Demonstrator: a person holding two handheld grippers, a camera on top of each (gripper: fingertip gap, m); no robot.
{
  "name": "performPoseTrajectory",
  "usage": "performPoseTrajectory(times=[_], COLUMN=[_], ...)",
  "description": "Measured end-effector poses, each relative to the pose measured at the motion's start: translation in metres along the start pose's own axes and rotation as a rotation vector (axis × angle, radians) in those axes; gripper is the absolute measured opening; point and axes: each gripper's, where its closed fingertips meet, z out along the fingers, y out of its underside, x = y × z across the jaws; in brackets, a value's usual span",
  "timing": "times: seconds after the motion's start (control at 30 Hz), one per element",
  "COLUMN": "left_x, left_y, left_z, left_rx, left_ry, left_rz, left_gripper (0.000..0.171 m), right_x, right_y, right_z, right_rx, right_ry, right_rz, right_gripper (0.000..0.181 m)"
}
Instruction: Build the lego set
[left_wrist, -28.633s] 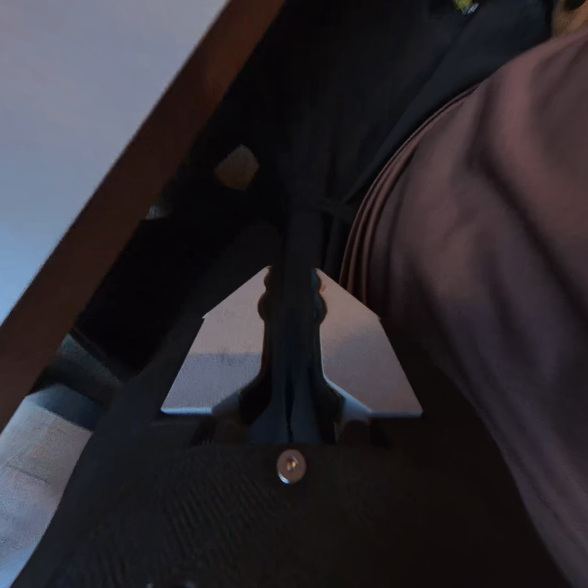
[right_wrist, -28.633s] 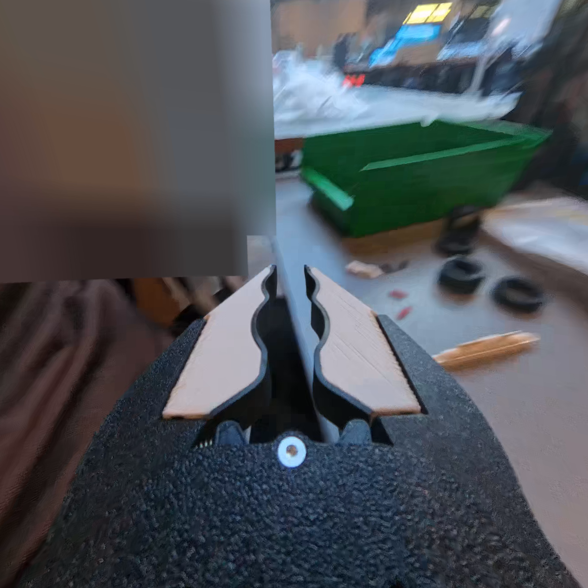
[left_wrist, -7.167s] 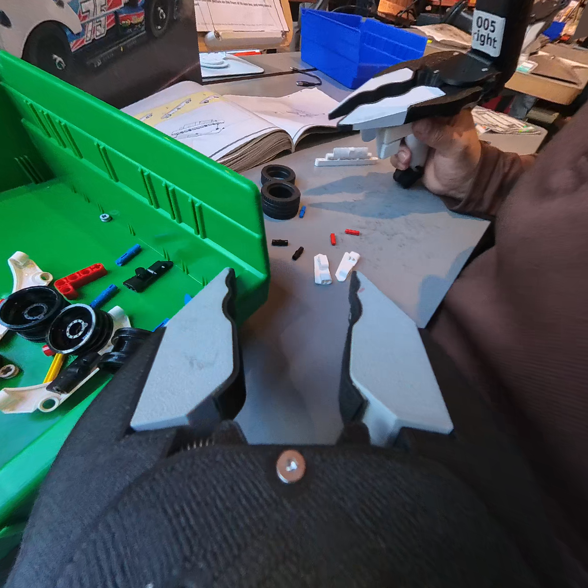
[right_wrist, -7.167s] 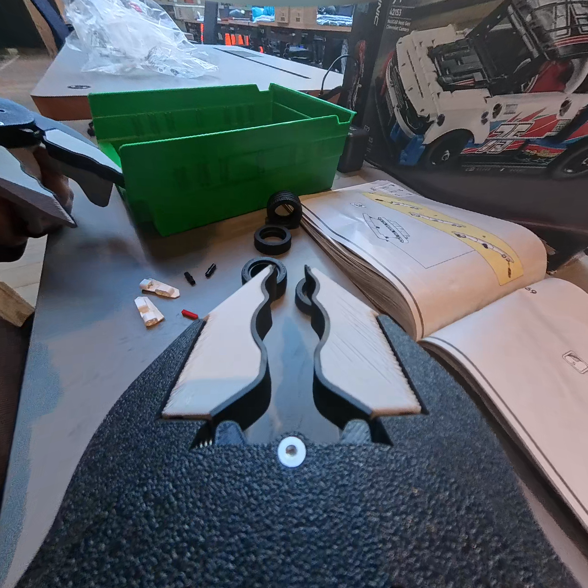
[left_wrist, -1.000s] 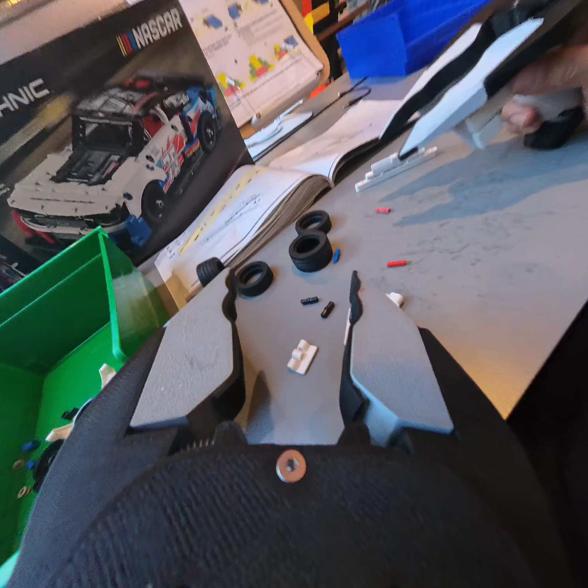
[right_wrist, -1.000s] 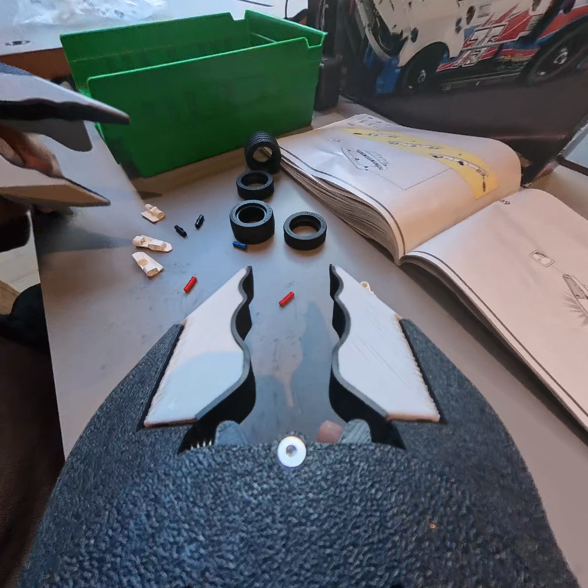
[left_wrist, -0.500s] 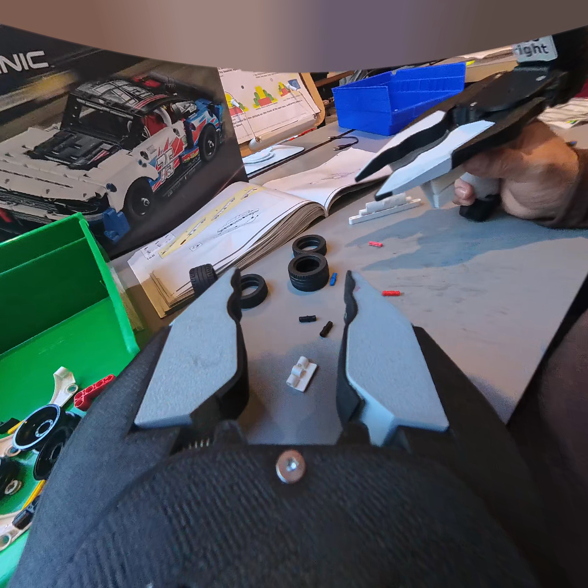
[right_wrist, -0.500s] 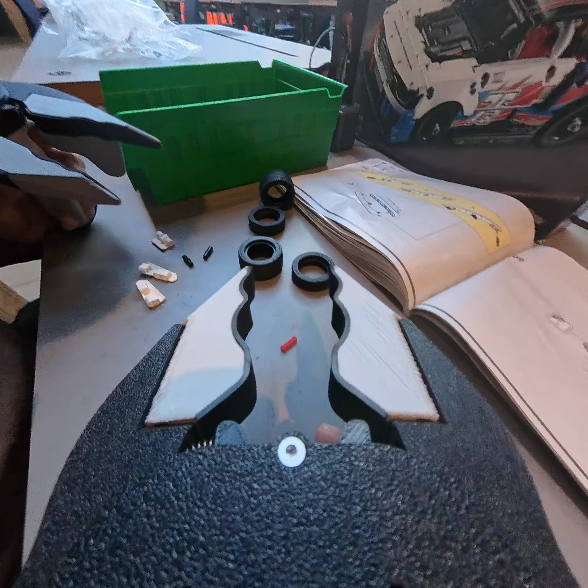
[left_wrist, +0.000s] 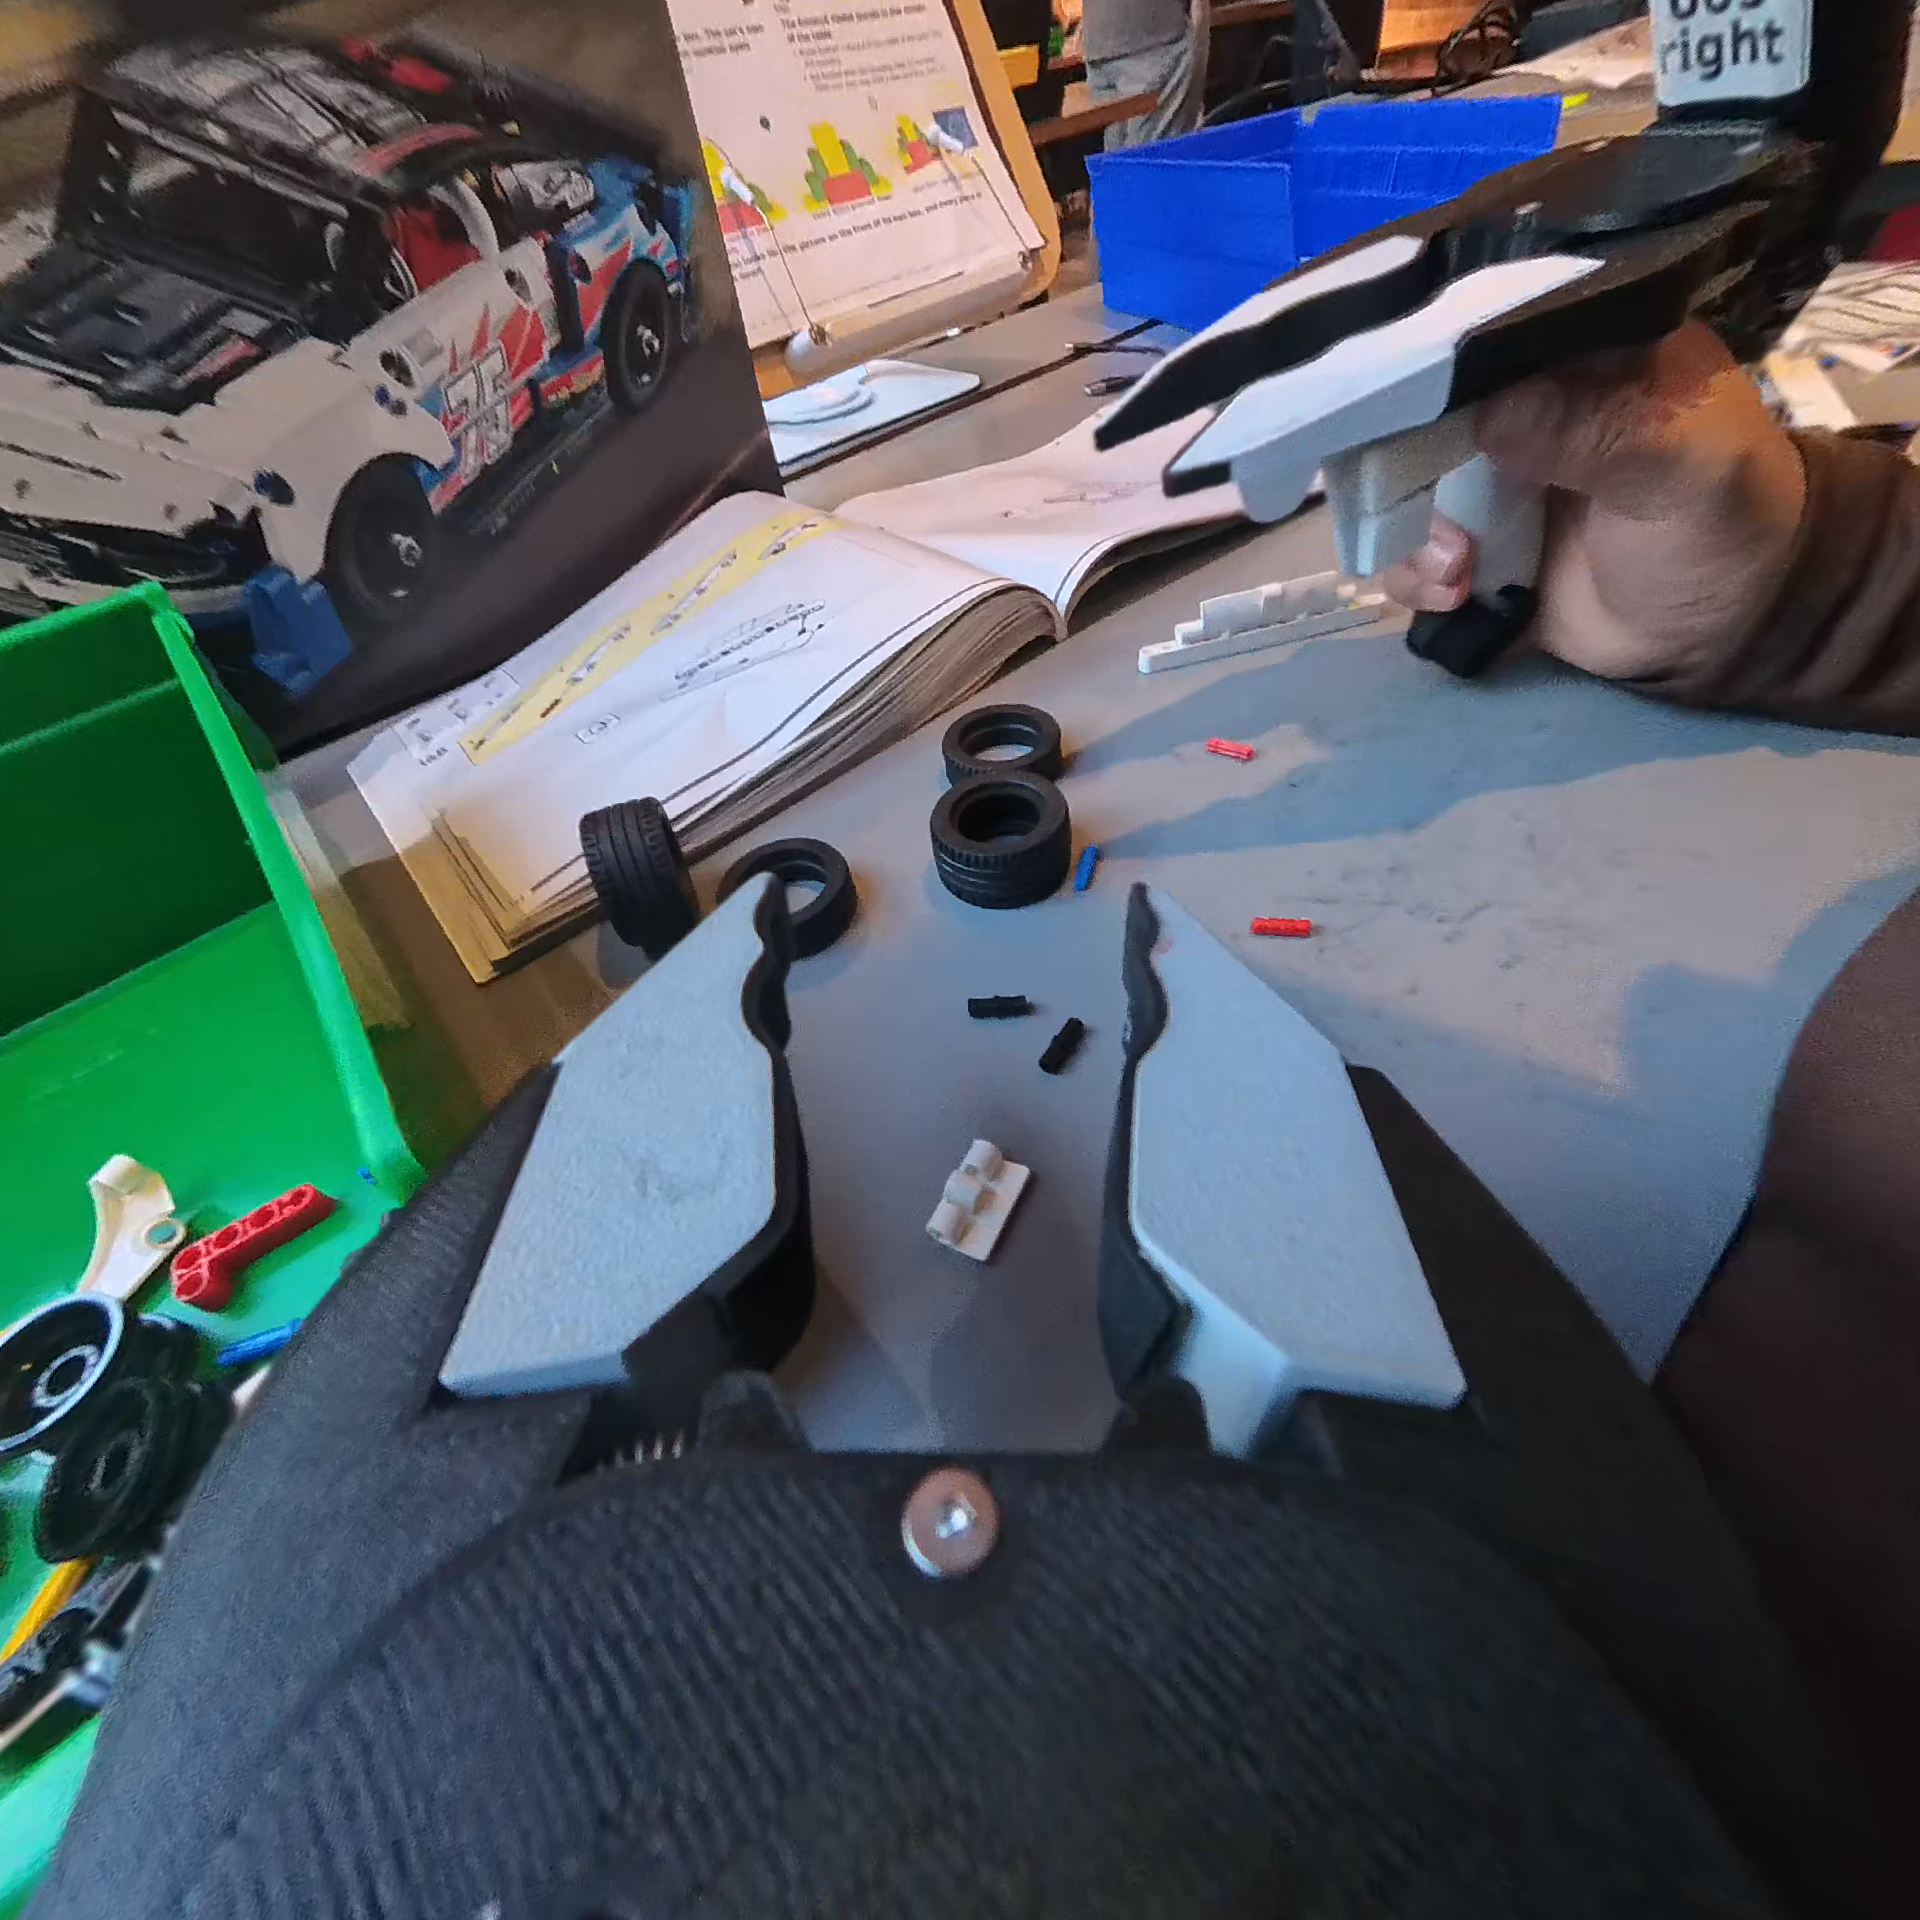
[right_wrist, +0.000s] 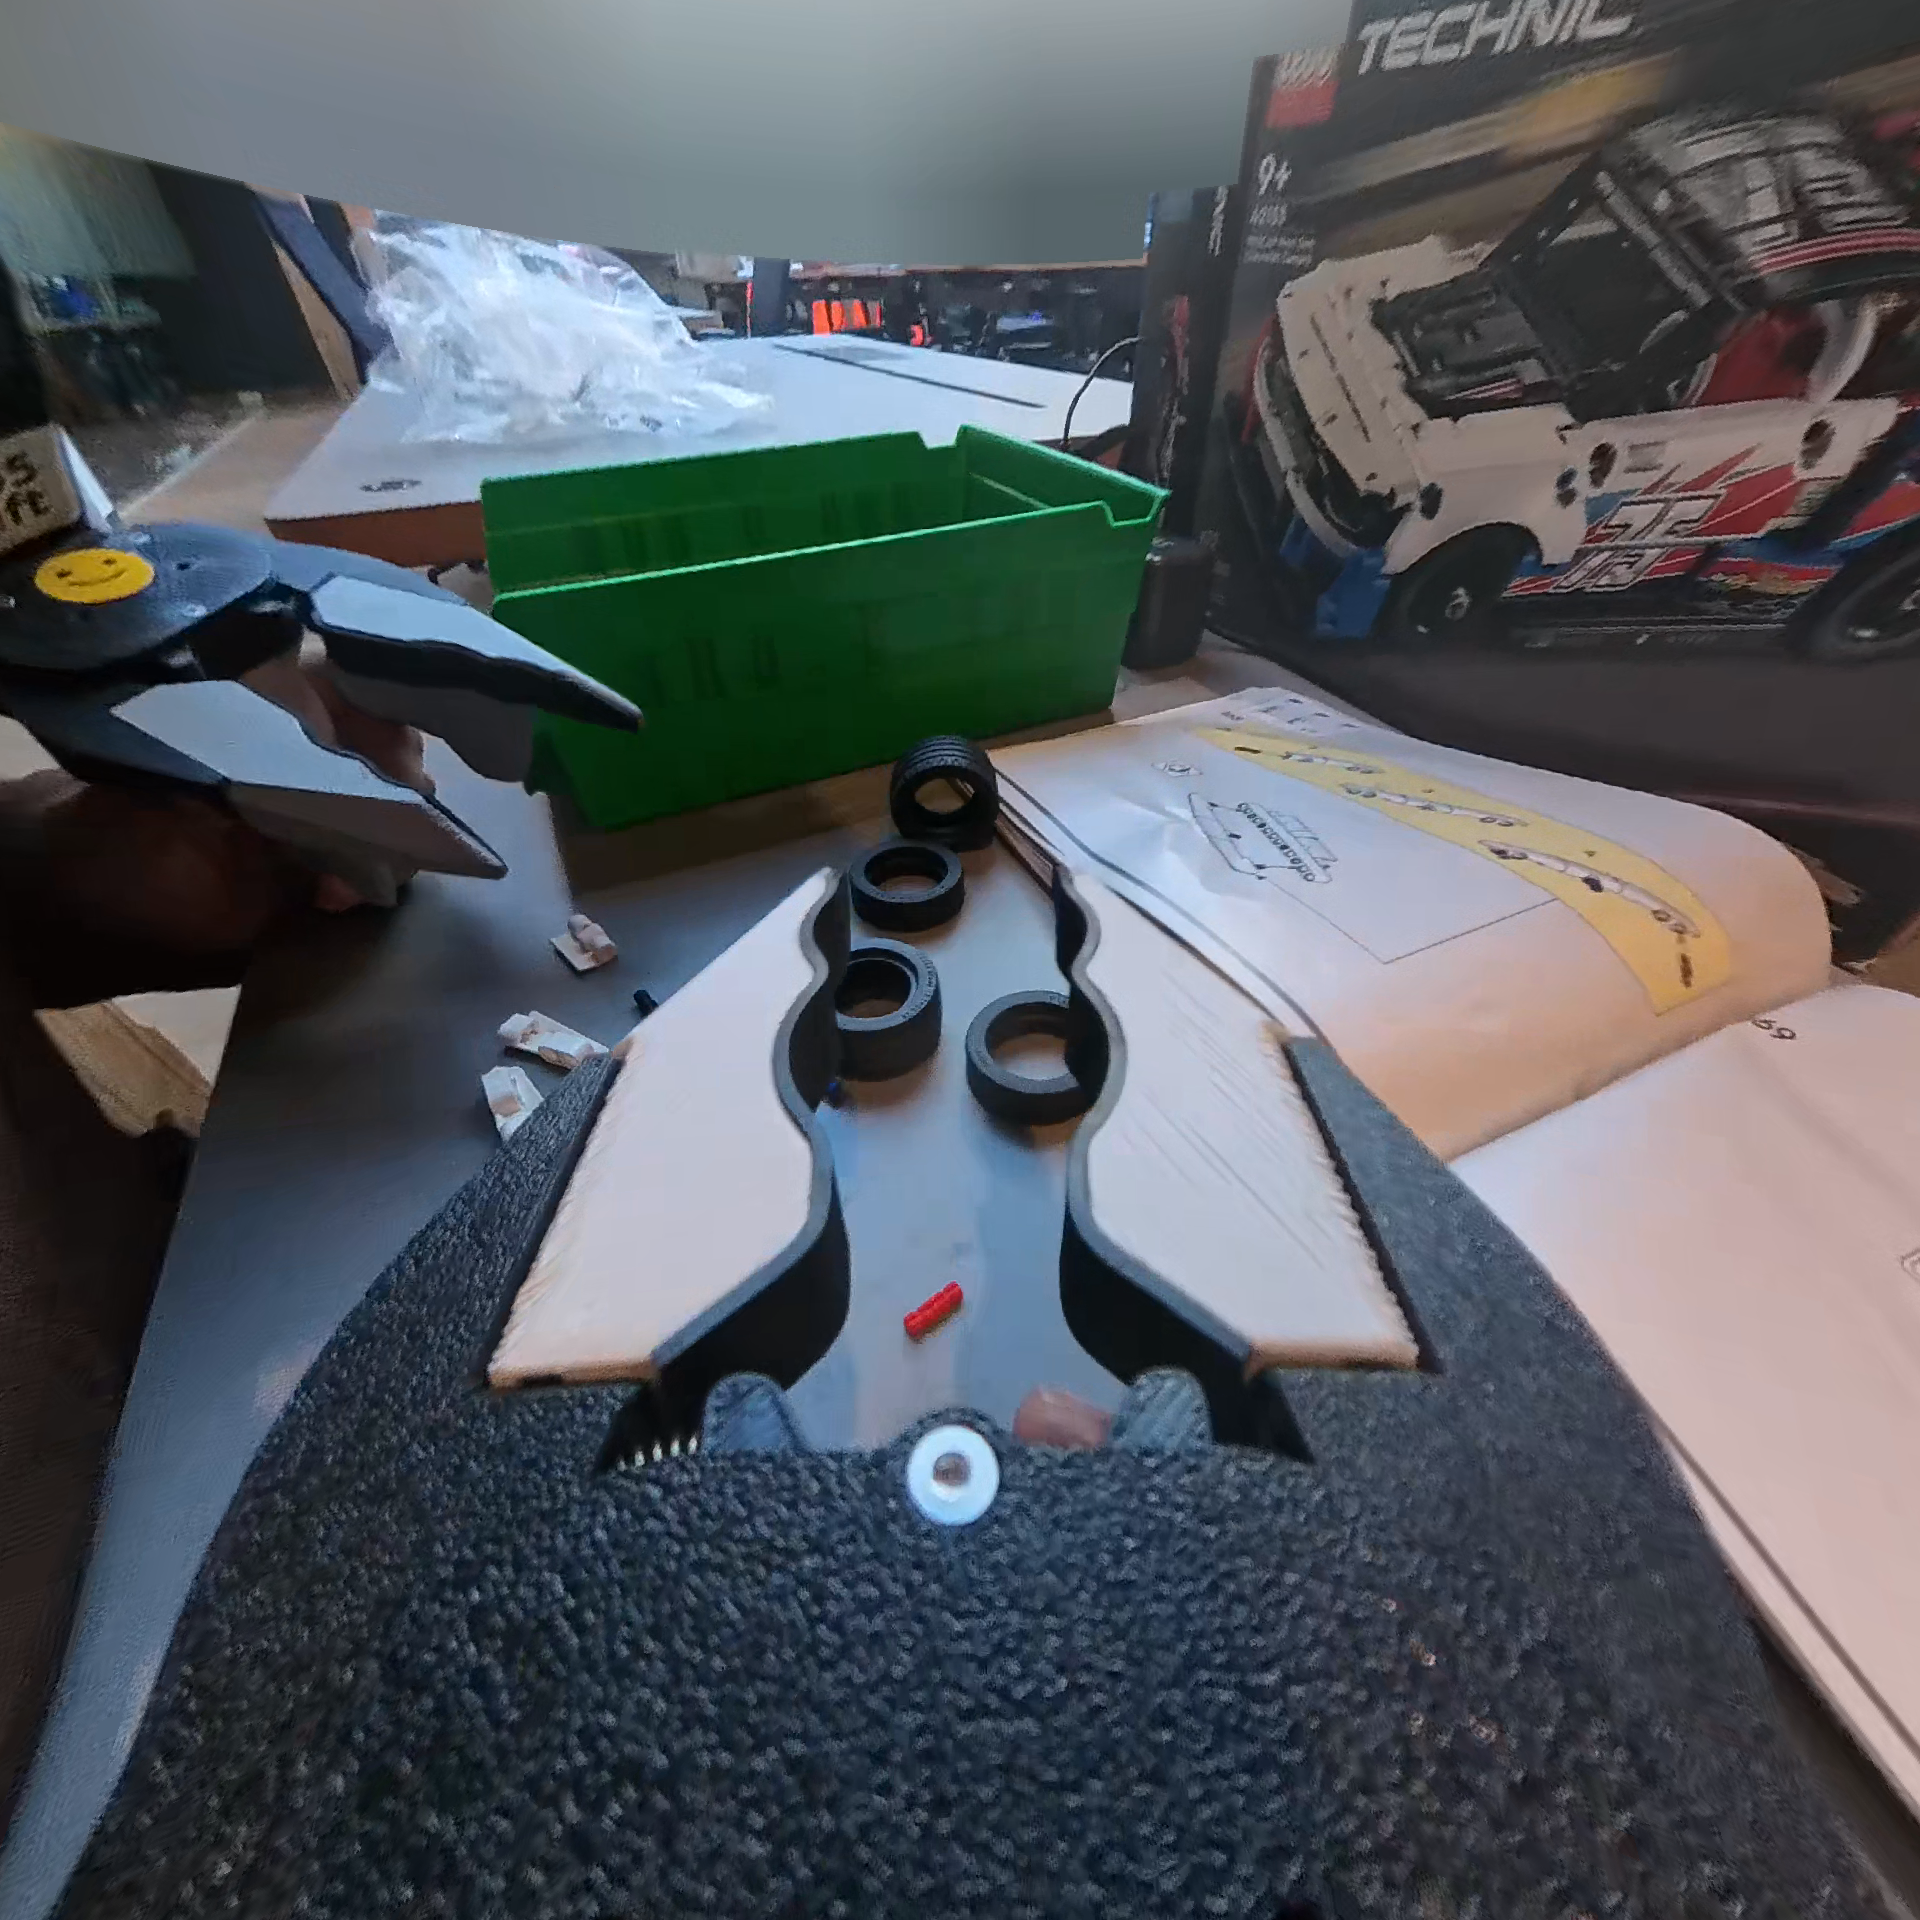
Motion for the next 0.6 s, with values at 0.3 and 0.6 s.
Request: performPoseTrajectory(times=[0.3, 0.6], left_x=[0.001, 0.017], left_y=[-0.008, -0.012], left_z=[-0.007, -0.013], left_rx=[0.068, 0.104], left_ry=[-0.005, 0.091], left_rz=[0.019, 0.038], left_gripper=[0.059, 0.055], right_x=[-0.006, -0.061], right_y=[0.004, 0.039], right_z=[-0.005, 0.006], right_rx=[-0.023, -0.219], right_ry=[-0.008, -0.063], right_rz=[-0.005, -0.258], right_gripper=[0.038, 0.038])
